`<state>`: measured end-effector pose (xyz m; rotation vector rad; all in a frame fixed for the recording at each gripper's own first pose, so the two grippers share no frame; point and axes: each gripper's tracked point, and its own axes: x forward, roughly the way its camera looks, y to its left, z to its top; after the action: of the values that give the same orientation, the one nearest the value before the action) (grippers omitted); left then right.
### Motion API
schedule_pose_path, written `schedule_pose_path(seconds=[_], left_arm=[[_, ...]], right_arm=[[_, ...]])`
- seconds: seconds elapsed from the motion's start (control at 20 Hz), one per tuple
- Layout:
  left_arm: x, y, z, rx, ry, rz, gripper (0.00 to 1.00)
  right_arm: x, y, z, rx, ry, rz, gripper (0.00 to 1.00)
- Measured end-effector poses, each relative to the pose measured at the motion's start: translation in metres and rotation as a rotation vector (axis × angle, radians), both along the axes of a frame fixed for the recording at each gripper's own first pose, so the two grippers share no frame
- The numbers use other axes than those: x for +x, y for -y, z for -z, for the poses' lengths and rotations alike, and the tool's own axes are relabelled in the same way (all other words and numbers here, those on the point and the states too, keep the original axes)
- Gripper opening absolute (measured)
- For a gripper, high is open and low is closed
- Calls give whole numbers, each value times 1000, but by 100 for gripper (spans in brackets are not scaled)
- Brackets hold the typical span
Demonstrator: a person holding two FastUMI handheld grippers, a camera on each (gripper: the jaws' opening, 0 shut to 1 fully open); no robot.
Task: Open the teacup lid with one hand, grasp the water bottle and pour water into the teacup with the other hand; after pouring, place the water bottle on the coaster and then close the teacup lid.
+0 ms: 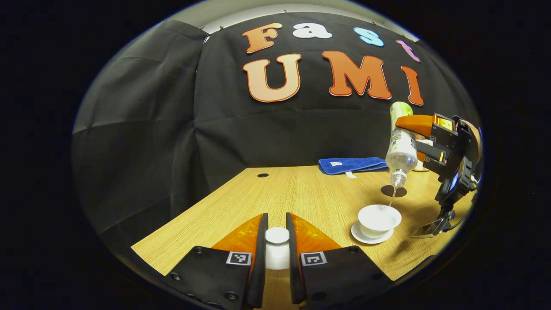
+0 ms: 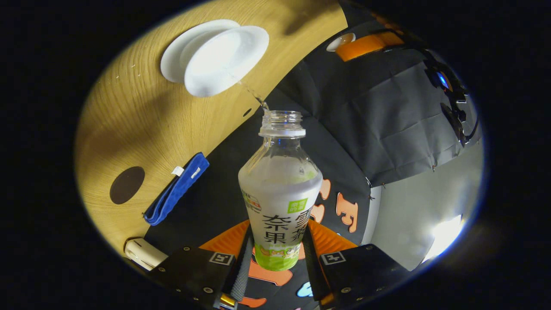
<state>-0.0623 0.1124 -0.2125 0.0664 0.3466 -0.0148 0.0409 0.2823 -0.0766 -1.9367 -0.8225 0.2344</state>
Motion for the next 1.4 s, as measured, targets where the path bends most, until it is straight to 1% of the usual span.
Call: schedule_pose_path(seconds=[0.1,0.2,0.3,0.45,0.7,0.85,0.95,1.0,1.05,1.25,1.4], left_arm=[[0,4,1,1,0,7,27],[1,8,-3,-6,2,15,27],[2,14,-6,-9,11,22,27],[5,27,-9,-27,23,43,27],[12,56,-23,-46,53,86,28],[21,73,-31,-62,71,110,28],[23,83,-37,-74,85,126,28],[24,89,-40,-79,94,133,27],[26,94,-42,-83,101,141,28],[31,109,-48,-103,117,155,28],[34,119,-50,-120,125,166,28]], right_arm=[[-3,-4,5,-5,-1,-11,59],[-4,-3,15,8,-33,-1,59],[2,2,29,54,-131,27,59],[6,8,47,175,-316,69,59],[9,14,62,449,-628,123,59],[13,21,63,630,-776,145,60],[17,35,53,763,-850,156,59],[22,41,47,831,-883,156,61],[26,46,41,895,-918,158,60],[49,66,25,1148,-1047,146,60],[63,73,22,1293,-1147,125,60]])
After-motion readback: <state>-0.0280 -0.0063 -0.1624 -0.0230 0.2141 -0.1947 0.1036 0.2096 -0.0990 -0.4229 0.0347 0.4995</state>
